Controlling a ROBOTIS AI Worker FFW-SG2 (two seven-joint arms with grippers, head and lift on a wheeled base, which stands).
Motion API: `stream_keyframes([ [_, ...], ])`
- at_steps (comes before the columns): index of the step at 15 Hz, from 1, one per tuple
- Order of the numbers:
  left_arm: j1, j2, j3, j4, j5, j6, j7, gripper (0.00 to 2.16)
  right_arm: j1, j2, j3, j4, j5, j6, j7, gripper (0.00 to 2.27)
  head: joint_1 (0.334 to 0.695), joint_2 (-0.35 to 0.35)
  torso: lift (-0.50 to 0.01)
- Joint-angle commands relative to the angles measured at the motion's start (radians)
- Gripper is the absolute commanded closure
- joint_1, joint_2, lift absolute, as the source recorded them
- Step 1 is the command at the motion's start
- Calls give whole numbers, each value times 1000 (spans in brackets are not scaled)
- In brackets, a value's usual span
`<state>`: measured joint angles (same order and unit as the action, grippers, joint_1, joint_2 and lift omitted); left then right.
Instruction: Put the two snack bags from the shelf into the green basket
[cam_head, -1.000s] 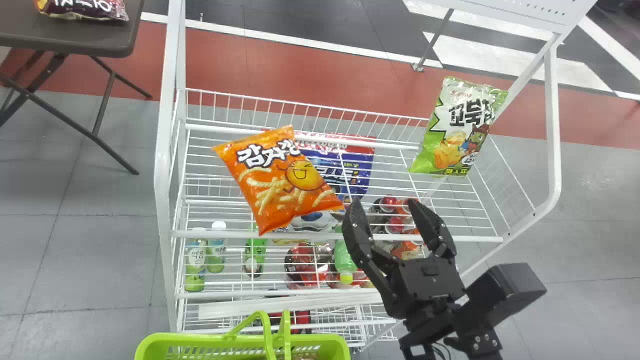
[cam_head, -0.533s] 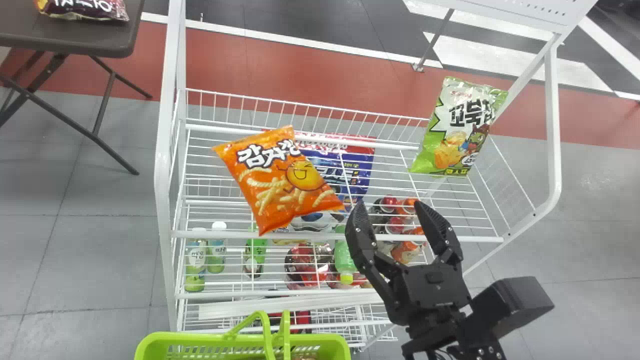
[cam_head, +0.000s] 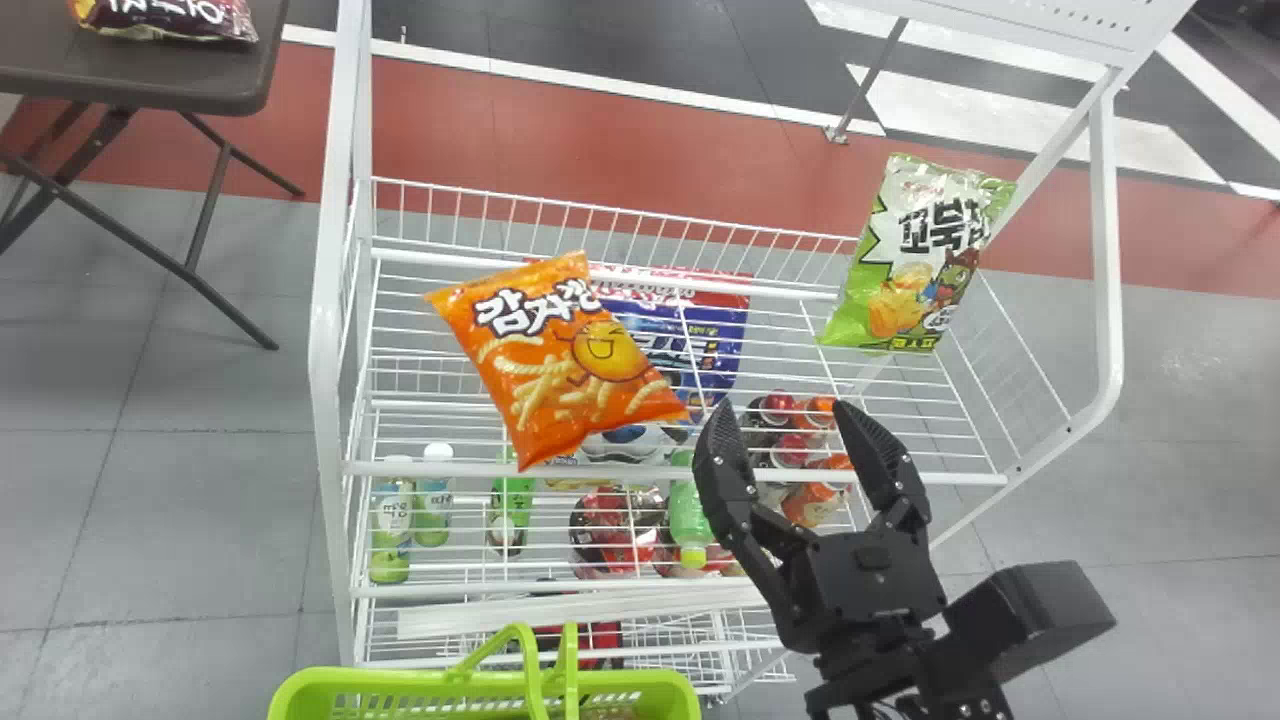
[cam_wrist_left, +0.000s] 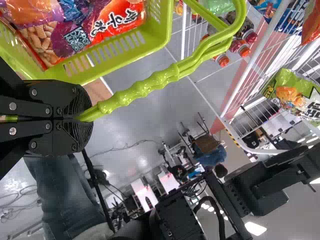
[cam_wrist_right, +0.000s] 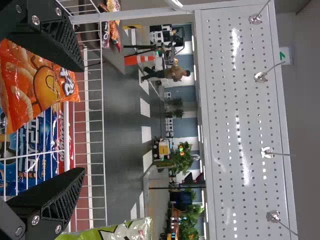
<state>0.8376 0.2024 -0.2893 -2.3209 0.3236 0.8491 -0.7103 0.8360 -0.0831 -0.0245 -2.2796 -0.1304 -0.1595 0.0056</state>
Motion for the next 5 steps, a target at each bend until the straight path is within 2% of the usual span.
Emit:
stream_keyframes([
  [1,0,0,2,0,0,0,-5,1659,0,0,2,0,0,-7,-1,110,695,-350,-11],
  [5,0,0,4,0,2,0,-5,1659,5,0,2,0,0,-19,-1,110,695,-350,-11],
])
